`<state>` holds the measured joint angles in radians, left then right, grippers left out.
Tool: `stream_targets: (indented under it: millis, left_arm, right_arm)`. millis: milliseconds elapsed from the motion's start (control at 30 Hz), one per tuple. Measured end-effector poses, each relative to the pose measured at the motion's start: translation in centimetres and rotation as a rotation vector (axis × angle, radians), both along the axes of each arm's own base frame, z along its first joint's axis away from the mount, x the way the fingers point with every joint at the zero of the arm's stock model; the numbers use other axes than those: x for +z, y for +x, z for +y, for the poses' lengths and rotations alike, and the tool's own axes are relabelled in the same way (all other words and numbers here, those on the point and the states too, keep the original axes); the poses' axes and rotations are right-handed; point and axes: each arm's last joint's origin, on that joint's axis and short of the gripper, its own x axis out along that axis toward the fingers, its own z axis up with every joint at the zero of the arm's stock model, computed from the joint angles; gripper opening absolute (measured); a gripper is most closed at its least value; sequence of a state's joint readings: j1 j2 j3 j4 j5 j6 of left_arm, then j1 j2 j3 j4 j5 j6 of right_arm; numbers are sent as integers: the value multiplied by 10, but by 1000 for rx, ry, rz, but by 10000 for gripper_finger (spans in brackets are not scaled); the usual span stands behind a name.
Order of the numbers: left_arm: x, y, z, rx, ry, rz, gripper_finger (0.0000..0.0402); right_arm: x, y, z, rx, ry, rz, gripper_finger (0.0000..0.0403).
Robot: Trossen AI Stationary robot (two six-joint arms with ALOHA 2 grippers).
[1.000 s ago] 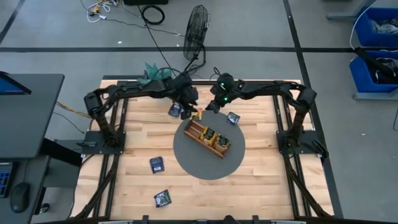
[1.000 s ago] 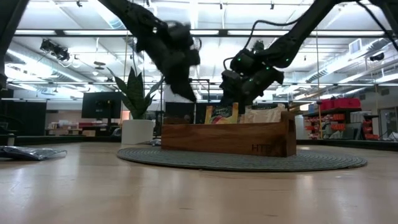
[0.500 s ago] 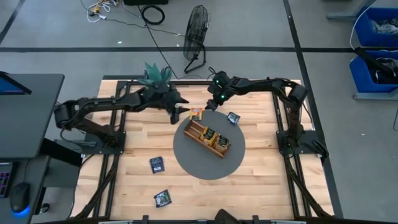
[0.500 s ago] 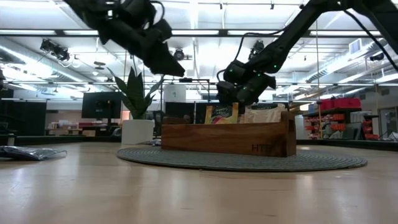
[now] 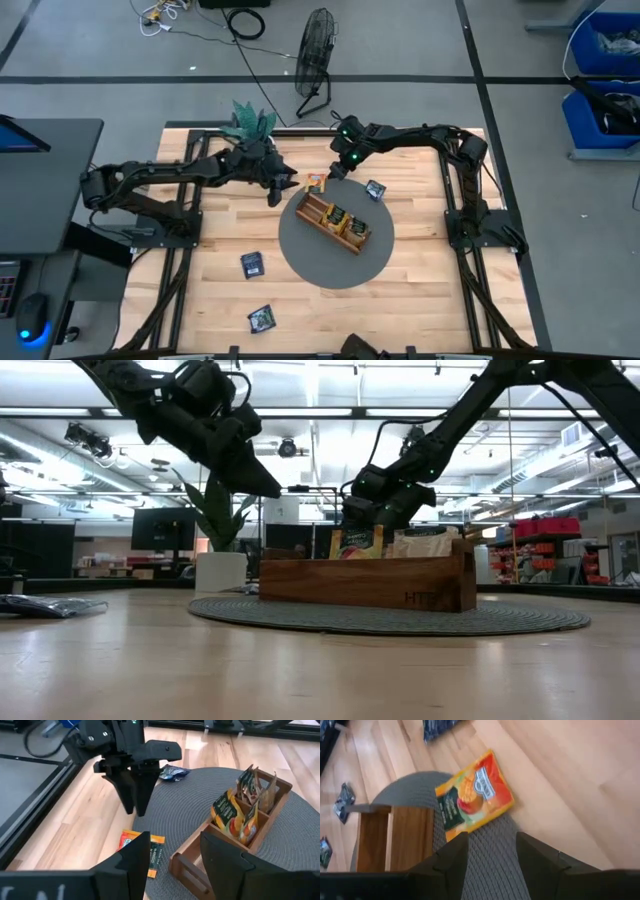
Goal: Pick & Place Tea
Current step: Put the orange tea bag into the middle section of the wooden organizer
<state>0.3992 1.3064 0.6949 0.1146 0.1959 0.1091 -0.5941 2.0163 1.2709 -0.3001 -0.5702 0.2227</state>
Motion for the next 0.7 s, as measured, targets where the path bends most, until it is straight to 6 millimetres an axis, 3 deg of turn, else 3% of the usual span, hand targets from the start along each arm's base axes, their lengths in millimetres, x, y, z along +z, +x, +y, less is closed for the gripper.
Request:
stream_targets:
  millis: [333, 433, 567, 700]
  left_arm:
    - [0, 0, 1, 2, 14, 2, 177]
    - [0, 0, 1, 4, 16, 5, 177]
    - [-1, -1, 1, 7, 12, 19, 177]
    - [-2, -1, 2, 40, 26, 30, 177]
  right_arm:
    - [21, 14, 4, 71, -126, 29, 164]
    - [31, 22, 9, 128, -167, 20, 121]
    - [34, 26, 16, 174, -195, 30, 24]
    - [33, 27, 21, 192, -205, 55, 12]
